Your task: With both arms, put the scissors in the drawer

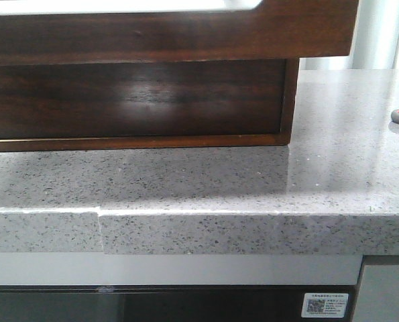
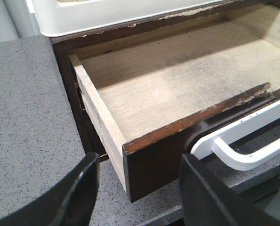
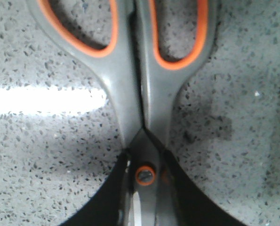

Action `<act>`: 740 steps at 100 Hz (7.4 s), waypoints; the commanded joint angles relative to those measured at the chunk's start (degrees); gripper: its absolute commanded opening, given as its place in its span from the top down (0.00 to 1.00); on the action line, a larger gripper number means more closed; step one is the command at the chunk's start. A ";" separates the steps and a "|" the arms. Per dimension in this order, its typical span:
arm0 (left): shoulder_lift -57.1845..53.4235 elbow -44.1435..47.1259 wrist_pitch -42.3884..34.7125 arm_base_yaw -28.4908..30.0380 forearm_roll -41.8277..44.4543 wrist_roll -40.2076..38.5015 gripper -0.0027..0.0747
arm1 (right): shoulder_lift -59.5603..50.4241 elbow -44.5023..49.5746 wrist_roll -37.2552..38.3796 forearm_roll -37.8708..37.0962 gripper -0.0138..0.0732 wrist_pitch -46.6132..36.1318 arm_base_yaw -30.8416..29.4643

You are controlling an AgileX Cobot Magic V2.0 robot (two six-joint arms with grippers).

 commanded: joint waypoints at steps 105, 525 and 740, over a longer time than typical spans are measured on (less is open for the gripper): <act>0.89 -1.95 -4.32 -0.33 -1.03 -0.47 0.49 | -27.44 -16.50 -27.85 19.18 0.90 -2.72 5.61; -18.59 35.53 -49.04 0.28 -13.48 9.97 0.99 | -46.93 6.89 -22.75 22.53 0.92 -2.87 30.91; -28.60 46.69 -43.49 7.07 18.16 -22.76 0.99 | -87.07 56.56 -23.36 21.17 0.92 -59.55 9.57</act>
